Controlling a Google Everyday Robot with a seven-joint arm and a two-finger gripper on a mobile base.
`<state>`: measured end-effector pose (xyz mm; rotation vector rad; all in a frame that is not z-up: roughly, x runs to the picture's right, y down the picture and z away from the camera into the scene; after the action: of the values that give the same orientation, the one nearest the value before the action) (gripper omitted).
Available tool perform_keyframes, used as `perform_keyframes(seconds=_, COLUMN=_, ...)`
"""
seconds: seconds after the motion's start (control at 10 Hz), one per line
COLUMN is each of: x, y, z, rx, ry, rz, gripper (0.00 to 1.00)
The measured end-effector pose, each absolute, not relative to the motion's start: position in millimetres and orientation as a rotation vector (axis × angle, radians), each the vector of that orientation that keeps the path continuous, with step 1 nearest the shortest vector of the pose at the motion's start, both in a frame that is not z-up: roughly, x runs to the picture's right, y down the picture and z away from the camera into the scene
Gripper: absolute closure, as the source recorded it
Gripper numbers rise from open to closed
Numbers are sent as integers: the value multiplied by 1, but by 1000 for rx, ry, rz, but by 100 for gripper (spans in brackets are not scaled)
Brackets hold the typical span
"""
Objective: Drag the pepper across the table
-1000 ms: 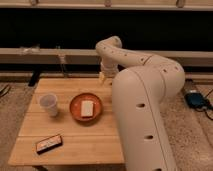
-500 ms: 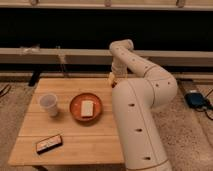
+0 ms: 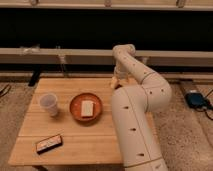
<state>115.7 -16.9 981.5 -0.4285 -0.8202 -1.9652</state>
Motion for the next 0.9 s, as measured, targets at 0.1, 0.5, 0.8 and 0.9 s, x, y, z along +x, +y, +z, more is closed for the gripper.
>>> perform_keyframes(seconds=0.1, x=123, y=-10, z=984, rx=-442, ry=-825, rz=-1946, gripper=20)
perform_keyframes(seconds=0.5, x=135, y=13, z=990, rx=-476, ry=-830, rz=-1905, gripper=20)
perform_keyframes(seconds=0.8, x=137, y=19, z=993, rx=-481, ry=-826, rz=-1899, gripper=22)
perform_keyframes(seconds=0.9, x=136, y=19, z=995, rx=-480, ry=-825, rz=-1900, gripper=29)
